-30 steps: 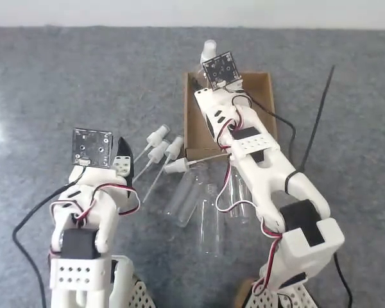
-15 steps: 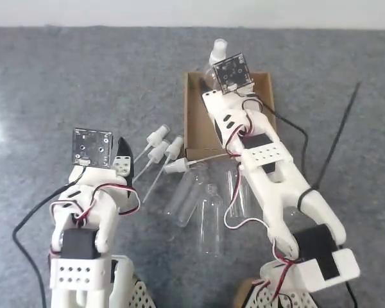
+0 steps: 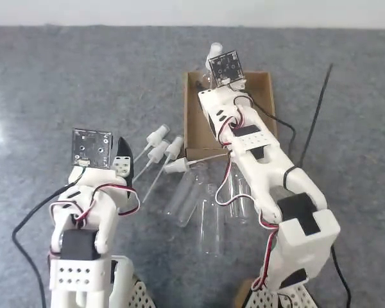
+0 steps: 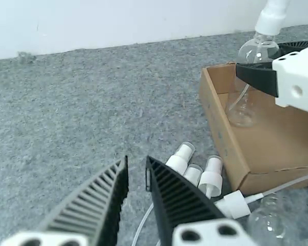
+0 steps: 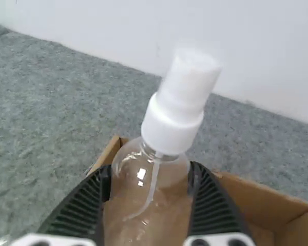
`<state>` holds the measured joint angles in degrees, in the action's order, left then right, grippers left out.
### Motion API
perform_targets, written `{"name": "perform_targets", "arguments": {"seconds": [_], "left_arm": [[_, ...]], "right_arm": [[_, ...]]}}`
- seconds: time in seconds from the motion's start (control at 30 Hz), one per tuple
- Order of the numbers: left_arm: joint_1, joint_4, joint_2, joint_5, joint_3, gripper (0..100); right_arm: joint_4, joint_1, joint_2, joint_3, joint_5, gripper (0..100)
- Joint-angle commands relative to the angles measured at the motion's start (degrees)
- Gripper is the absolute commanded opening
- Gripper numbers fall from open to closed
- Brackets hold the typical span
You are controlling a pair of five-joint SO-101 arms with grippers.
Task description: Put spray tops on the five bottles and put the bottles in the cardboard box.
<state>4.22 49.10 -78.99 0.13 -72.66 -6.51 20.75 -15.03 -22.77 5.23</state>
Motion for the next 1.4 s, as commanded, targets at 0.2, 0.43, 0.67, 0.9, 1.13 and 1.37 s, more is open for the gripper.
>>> {"name": "perform_targets", "arguments": {"seconds": [0.2, 0.43, 0.67, 0.9, 1.13, 1.37], "left_arm": [[0.4, -1.3, 0.1, 0.1, 1.4, 5], [0.4, -1.3, 0.1, 0.1, 1.4, 5], [0.4, -1.2, 0.1, 0.1, 1.4, 5], [0.4, -1.2, 0.1, 0.1, 1.4, 5], [0.4, -1.2, 0.1, 0.1, 1.4, 5], [0.4, -1.2, 0.1, 0.1, 1.4, 5]], "right_arm": [[-3.2, 0.5, -0.3, 4.6, -0.7, 1.0], [-3.3, 0.6, -0.6, 4.5, -0.7, 1.0], [-3.1, 0.7, -0.6, 4.4, -0.6, 7.7], [-3.1, 1.2, -0.6, 3.5, -0.6, 10.9], [-3.2, 1.4, -0.6, 3.3, 3.7, 11.0], [-3.1, 1.4, -0.6, 3.3, 4.0, 17.3]]}}
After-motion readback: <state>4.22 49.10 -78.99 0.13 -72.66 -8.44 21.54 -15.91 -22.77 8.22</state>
